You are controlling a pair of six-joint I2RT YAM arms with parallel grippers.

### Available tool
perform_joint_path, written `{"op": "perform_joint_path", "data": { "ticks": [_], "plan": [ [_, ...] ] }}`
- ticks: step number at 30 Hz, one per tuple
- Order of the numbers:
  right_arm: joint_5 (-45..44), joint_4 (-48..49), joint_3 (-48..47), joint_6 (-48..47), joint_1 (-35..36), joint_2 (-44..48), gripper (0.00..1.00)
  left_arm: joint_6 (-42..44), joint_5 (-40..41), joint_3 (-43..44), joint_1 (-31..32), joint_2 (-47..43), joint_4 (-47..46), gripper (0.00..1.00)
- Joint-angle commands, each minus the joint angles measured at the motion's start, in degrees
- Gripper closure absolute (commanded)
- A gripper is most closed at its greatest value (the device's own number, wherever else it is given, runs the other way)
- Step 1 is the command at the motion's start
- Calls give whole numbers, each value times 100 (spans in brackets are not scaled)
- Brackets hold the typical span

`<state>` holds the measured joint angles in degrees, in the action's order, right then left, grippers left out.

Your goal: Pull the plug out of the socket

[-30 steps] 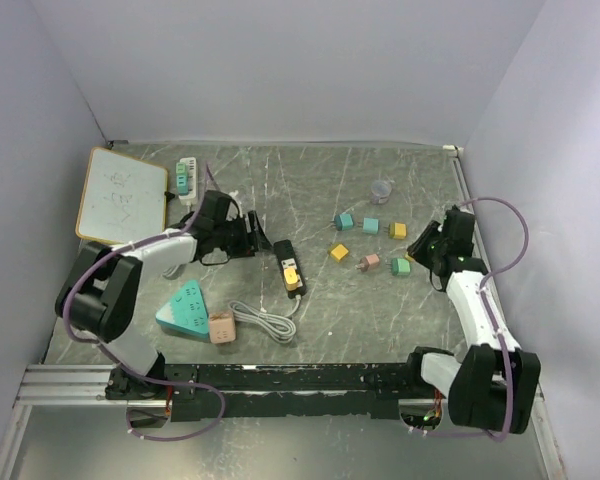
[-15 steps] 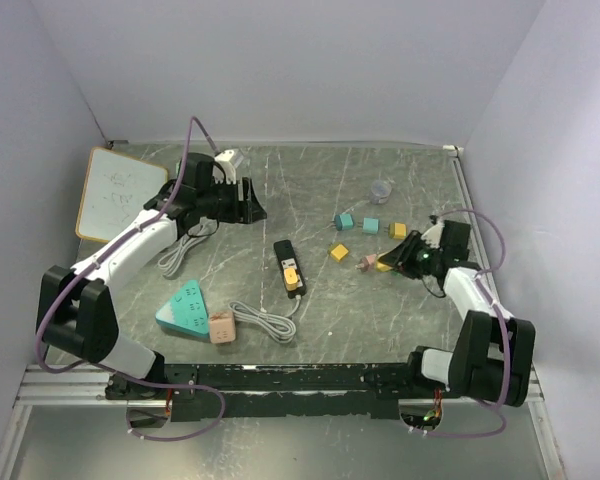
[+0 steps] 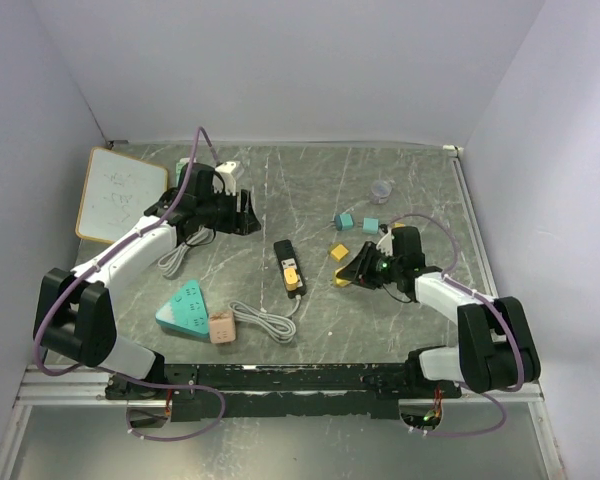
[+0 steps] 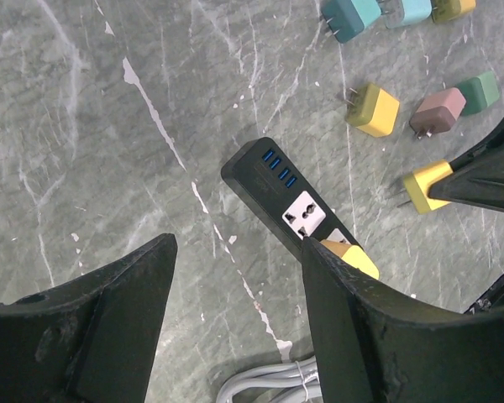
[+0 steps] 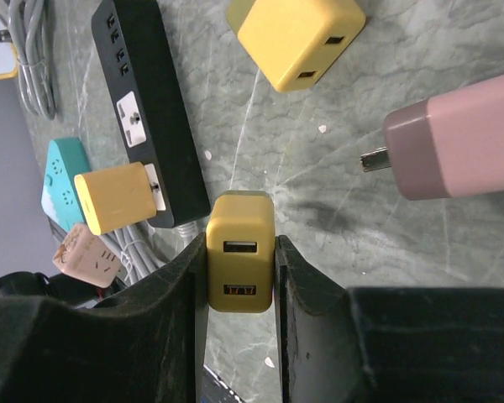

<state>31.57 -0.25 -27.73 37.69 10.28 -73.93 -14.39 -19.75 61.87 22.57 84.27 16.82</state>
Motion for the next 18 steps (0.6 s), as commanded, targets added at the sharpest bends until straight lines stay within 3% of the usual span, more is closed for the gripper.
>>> {"op": "perform_joint_path", "data": {
  "ticks": [1, 4, 13, 18],
  "plan": [
    [-29, 841, 212, 487, 226, -197, 93, 117, -178, -71, -33, -58, -69, 29],
    [-178, 770, 249, 493, 239, -287, 87, 112, -181, -99, -33, -45, -97, 29],
    [-433, 278, 241, 46, 247, -335, 49, 58, -471, -113, -68, 100, -120, 31],
    [-1000, -614, -106, -385, 238, -121, 45, 77, -431, -91, -77, 120, -126, 31]
  ]
}}
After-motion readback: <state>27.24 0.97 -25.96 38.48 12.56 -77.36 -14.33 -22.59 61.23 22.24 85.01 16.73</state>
